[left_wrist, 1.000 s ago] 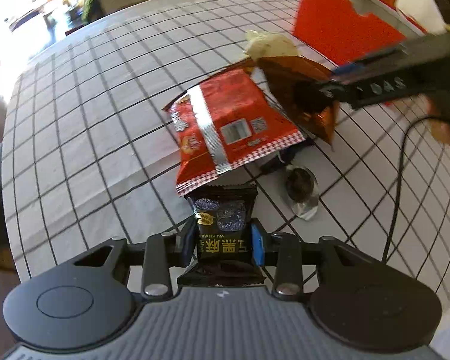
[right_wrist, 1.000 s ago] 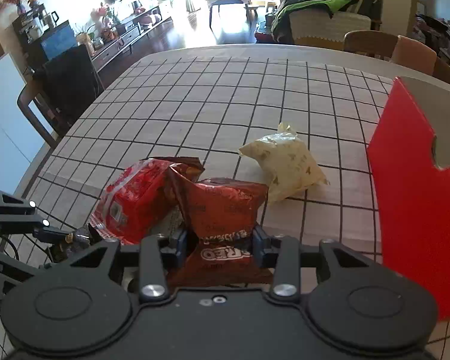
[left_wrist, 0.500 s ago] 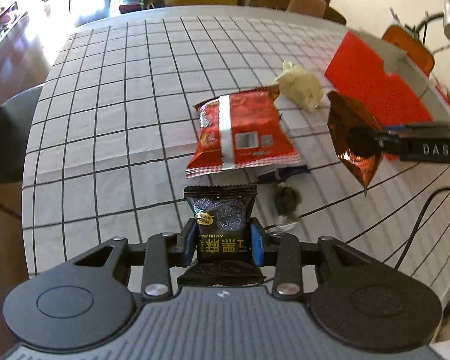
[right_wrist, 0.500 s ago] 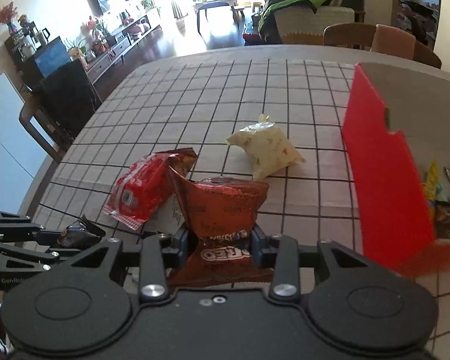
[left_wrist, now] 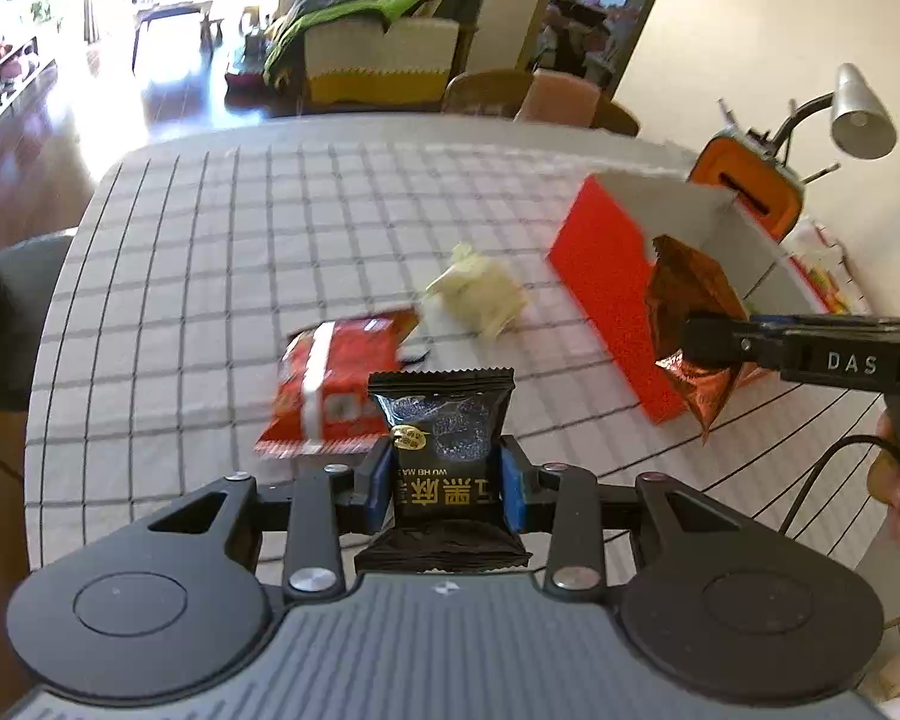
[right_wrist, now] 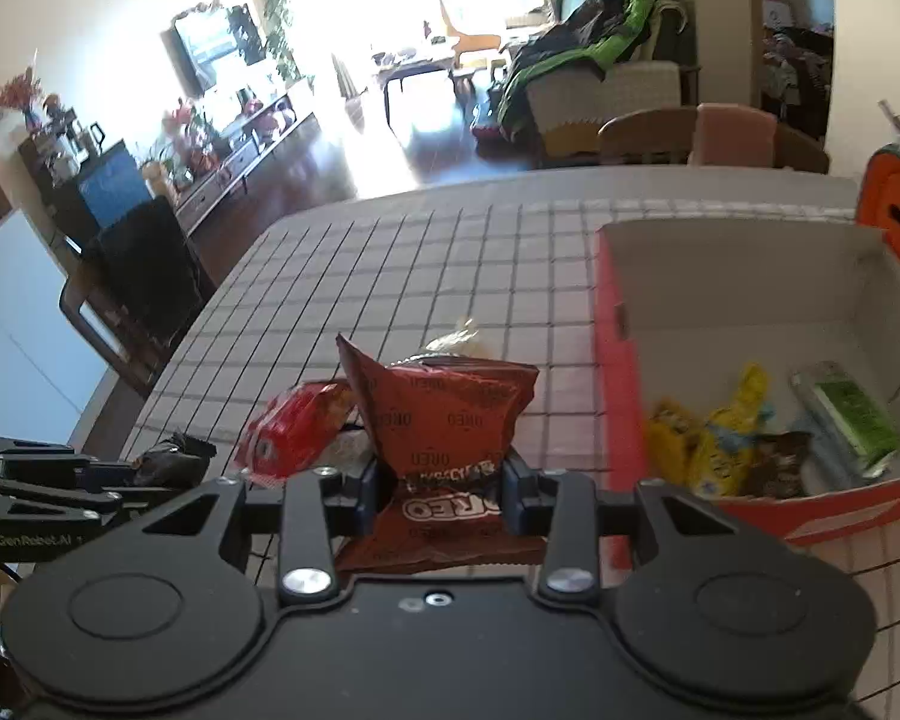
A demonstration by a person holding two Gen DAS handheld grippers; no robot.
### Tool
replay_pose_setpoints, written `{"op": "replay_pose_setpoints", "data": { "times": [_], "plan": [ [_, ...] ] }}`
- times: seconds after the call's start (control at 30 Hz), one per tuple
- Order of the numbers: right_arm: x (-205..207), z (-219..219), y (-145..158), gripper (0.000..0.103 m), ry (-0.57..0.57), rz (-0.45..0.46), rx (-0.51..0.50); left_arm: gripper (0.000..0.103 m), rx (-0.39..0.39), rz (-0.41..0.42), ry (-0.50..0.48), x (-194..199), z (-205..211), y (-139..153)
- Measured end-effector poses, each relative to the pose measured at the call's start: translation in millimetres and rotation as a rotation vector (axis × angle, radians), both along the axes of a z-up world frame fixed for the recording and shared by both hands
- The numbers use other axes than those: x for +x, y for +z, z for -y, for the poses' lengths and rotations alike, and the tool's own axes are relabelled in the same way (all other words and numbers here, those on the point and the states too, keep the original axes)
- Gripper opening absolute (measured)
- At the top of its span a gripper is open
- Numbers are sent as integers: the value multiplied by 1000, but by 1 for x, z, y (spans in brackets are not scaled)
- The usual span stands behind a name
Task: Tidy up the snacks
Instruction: 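Carry the black packet and brown Oreo bag over the box with both tools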
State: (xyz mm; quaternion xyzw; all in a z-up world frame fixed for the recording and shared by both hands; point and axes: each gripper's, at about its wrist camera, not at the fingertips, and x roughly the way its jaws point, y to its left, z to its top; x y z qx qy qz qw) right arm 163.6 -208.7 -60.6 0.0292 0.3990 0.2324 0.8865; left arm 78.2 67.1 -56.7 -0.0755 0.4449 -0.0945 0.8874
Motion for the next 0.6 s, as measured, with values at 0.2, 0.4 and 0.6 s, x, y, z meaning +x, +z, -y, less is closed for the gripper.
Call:
{"op": "replay_pose_setpoints", "data": {
  "times": [0.2, 0.4, 0.6],
  "plan": [
    [6, 37, 13, 37, -39, 49, 8, 35, -2, 61, -20, 17, 40, 24],
    [19, 76, 18, 37, -85, 82, -12, 35, 21, 107, -64, 41, 90, 43],
    [38, 116, 17, 37, -126, 93, -34, 35, 38, 118, -103, 63, 141, 48]
  ]
}}
